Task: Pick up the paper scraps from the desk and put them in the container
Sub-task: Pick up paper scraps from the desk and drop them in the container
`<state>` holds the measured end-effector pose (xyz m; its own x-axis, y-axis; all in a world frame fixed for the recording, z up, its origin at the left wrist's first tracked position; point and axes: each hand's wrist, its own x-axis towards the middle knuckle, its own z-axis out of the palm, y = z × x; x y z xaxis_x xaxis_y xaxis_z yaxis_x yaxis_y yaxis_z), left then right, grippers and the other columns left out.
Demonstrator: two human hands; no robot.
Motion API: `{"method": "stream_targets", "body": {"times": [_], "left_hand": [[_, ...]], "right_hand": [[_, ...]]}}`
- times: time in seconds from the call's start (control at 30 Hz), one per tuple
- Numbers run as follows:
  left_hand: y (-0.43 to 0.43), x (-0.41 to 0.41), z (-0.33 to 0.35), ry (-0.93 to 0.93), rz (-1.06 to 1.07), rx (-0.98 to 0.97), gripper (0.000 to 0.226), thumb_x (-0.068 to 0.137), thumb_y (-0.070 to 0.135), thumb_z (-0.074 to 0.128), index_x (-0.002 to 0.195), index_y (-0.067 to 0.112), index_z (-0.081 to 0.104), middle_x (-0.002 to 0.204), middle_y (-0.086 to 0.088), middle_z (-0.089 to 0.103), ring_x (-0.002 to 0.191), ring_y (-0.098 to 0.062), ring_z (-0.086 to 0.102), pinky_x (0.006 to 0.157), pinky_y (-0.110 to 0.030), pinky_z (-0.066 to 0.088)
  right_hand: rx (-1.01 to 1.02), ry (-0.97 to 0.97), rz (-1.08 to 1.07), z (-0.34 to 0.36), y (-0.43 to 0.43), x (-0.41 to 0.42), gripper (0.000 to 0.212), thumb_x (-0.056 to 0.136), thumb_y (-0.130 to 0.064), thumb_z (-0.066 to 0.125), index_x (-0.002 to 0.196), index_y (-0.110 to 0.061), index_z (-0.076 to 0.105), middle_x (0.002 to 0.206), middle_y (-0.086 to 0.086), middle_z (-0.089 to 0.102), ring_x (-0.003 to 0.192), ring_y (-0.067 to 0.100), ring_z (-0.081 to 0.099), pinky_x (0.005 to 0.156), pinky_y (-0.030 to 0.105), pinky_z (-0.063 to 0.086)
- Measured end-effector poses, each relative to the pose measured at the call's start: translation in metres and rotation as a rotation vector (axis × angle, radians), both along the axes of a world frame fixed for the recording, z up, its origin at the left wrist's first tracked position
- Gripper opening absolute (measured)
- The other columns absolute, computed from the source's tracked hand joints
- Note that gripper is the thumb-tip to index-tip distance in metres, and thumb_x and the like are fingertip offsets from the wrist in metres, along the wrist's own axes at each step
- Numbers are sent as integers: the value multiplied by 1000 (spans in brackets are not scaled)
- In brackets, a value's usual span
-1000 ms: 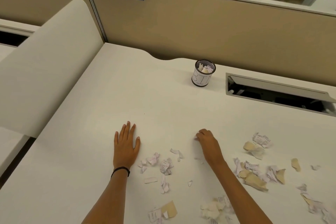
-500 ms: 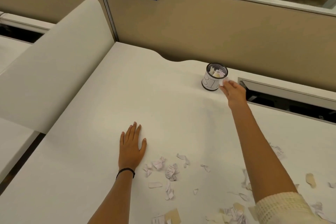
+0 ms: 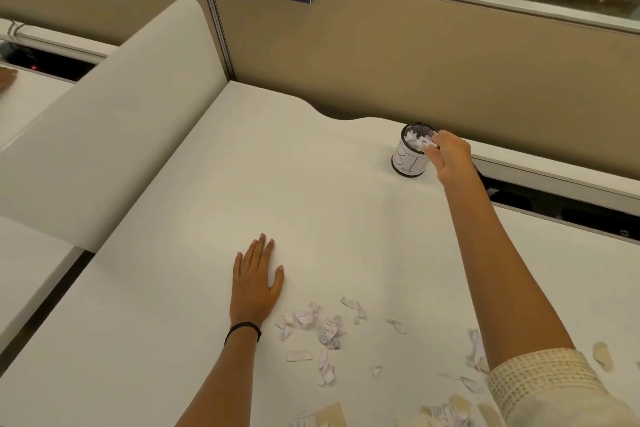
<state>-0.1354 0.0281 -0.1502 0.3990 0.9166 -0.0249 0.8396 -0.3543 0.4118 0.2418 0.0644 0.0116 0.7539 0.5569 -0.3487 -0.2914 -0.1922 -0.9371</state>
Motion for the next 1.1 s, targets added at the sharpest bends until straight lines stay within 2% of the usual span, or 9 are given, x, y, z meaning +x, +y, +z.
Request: {"method": "stream_targets", "body": {"times": [0.17, 0.3, 0.4, 0.47, 0.57, 0.7, 0.83, 1.0, 1.1], "left_hand": [[-1, 1, 4, -17, 4, 4, 67, 87, 47, 17, 147, 18, 28, 156, 0, 22, 144, -16, 17, 119, -38, 6], [-2, 2, 6, -21, -1, 6, 70, 86, 48, 15, 146, 16, 29, 156, -1, 22, 144, -17, 17, 119, -38, 6], [-2, 2, 7, -22, -6, 9, 71, 85, 48, 14, 146, 15, 29, 156, -2, 21, 144, -18, 17, 119, -39, 6], [-3, 1, 6, -19, -11, 9, 71, 85, 49, 13, 147, 15, 28, 156, -1, 20, 144, -17, 16, 120, -39, 6], [-3, 0, 6, -21, -13, 9, 72, 85, 49, 13, 147, 15, 27, 156, -2, 20, 145, -17, 16, 120, -39, 5], [-2, 0, 5, -22, -17, 1, 70, 86, 49, 14, 147, 16, 25, 157, -1, 19, 145, -16, 14, 119, -37, 3], [-1, -1, 2, -14, -13, -11, 61, 91, 39, 26, 148, 16, 24, 157, -1, 18, 145, -16, 13, 120, -38, 3], [-1, -1, 3, -12, -16, -12, 62, 91, 41, 23, 148, 16, 24, 157, -1, 17, 145, -16, 13, 120, -37, 2], [-2, -1, 3, -8, -14, -14, 62, 91, 40, 23, 148, 17, 23, 157, -1, 16, 145, -16, 12, 120, -38, 2]], "right_hand": [[36, 35, 14, -25, -44, -28, 31, 95, -2, 44, 125, -4, 49, 95, 4, 54, 89, 14, 52, 87, 28, 47], [-149, -55, 90, -64, -97, -57, 34, 92, -1, 50, 126, -3, 54, 110, 8, 54, 102, 16, 50, 87, 29, 44], [-225, -51, 311, -89, -130, -92, 31, 91, 1, 53, 122, 0, 56, 108, 10, 57, 100, 21, 52, 74, 25, 43], [-276, -62, 518, -98, -142, -121, 35, 89, -3, 58, 124, -6, 56, 115, 10, 59, 106, 20, 55, 82, 24, 44], [-292, -171, 854, -103, -153, -154, 48, 86, -15, 65, 131, -22, 50, 136, 0, 50, 123, 10, 47, 100, 23, 38], [-266, -493, 1211, -108, -156, -184, 59, 86, -21, 65, 139, -23, 40, 146, -2, 38, 132, 12, 37, 108, 22, 28], [-273, -608, 1367, -110, -156, -210, 57, 90, -18, 59, 142, -22, 36, 151, 1, 32, 137, 19, 31, 115, 37, 27], [-357, -936, 1534, -116, -162, -215, 56, 88, 7, 47, 137, -19, 44, 158, 3, 17, 145, 20, 16, 115, 36, 24], [-354, -1034, 1545, -117, -167, -208, 56, 85, 15, 45, 132, -15, 50, 157, 2, 20, 144, 19, 20, 110, 37, 34]]}}
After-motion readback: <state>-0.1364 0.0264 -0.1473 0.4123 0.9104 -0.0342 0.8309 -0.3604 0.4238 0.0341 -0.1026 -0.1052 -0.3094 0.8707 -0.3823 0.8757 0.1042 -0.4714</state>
